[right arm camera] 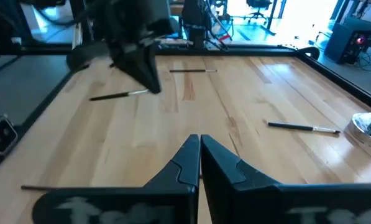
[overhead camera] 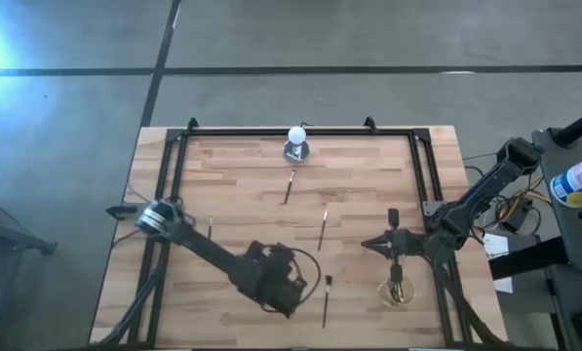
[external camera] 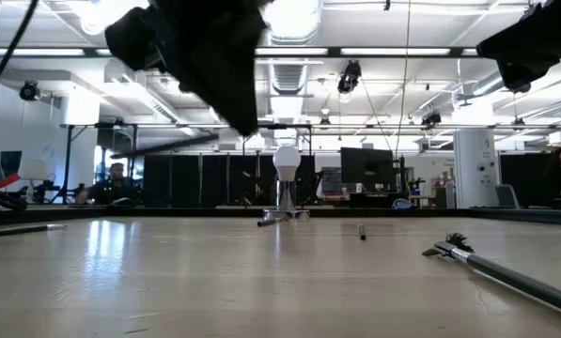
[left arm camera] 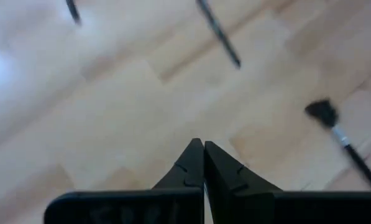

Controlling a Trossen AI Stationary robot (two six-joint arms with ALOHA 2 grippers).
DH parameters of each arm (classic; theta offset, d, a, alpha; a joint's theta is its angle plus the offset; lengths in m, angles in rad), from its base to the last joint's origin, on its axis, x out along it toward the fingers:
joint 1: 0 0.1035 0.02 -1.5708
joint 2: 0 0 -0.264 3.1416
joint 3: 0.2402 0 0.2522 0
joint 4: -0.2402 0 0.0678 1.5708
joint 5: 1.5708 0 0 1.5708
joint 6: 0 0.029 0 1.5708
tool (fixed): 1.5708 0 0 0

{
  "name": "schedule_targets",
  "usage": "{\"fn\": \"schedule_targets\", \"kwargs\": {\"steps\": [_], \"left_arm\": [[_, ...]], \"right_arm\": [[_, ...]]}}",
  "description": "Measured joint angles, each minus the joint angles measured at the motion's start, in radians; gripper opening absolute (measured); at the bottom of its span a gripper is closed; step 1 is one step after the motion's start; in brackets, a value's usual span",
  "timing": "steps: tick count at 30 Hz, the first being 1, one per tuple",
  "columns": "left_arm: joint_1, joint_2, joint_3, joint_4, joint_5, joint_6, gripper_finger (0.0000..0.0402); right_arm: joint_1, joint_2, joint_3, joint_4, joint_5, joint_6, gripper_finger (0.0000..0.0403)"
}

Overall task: Pick & Place Makeup Supplies
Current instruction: Put the silver makeup brush into the gold makeup holder

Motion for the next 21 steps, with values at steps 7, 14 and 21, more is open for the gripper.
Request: {"fn": "schedule_targets", "kwargs": {"steps": [7, 14, 21], "left_arm": [[0.036, -0.272, -0.438, 0.581, -0.122, 0.306, 0.0000], [0.150, -0.375, -0.922, 1.690, -0.040, 0.776, 0.0000], [0.323, -0.351, -1.060, 2.100, 0.164, 0.977, 0.0000]], "right_arm": [[-0.061, 0.000, -0.001, 0.038, -0.053, 0.022, 0.0008], [-0.176, 0.000, -0.005, 0.080, -0.150, 0.092, 0.0008], [-0.332, 0.012, -0.016, 0.204, -0.261, 0.121, 0.0013]]}}
